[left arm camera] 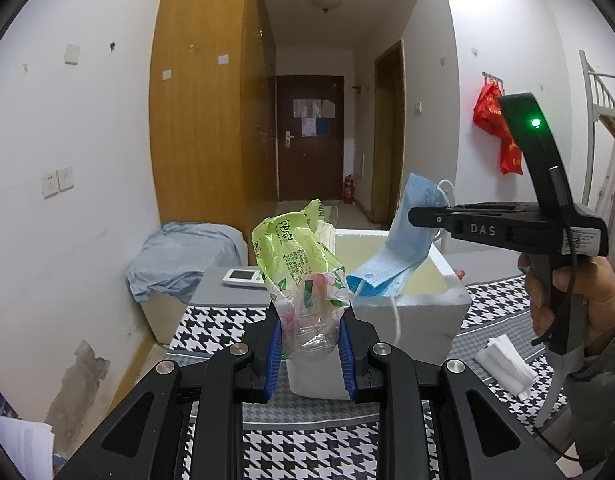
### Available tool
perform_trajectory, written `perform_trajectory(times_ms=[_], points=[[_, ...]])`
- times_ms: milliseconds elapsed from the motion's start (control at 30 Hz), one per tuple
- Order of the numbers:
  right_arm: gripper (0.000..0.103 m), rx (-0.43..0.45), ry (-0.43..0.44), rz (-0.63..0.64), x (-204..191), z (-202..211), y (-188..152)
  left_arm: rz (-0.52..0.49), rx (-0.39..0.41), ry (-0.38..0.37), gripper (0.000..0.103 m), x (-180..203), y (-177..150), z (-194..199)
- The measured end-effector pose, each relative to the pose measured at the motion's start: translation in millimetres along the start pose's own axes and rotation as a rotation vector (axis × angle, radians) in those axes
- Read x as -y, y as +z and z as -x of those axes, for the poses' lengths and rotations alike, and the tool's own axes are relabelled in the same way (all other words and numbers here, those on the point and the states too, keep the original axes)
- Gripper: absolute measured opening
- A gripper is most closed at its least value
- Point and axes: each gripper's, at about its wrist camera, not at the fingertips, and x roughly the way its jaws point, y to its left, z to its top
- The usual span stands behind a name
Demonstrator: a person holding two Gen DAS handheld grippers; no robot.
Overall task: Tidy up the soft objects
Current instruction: 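Carry the blue mask and snack bag toward the white foam box with both grippers, then lower the blue mask into the foam box and open the right gripper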
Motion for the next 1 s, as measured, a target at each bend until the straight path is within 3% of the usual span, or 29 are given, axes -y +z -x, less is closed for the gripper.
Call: perform_trajectory(times_ms=[233,300,367,467,900,1000], points=[[0.015,-0.042,-0.031,0.034,-3,-13,-2,0.002,0.001,0.009,0.026,-1,1,1],[0.027,-0.05,-0.026,0.043,-4,-16,-3,0.004,0.0,0.01,0.026,-1,1,1],[0.061,-0.058,-0.044,0.058,-5,-18,-4,0.004,-0.001,0.011,0.026,-1,1,1],[0.075,-0.03,-0.067,0.086,-10,-16,-5,0.006,-0.002,0.015,0.026,-2,1,2],[0.077,-0.016,-0.032,0.055,-6,-1,-6,0.006,-0.005,0.011,0.026,-3,5,-4],[0.087,-0.009,-0.028,0.031,-1,6,-8,0.004,-0.007,-0.001,0.026,-4,7,-7]])
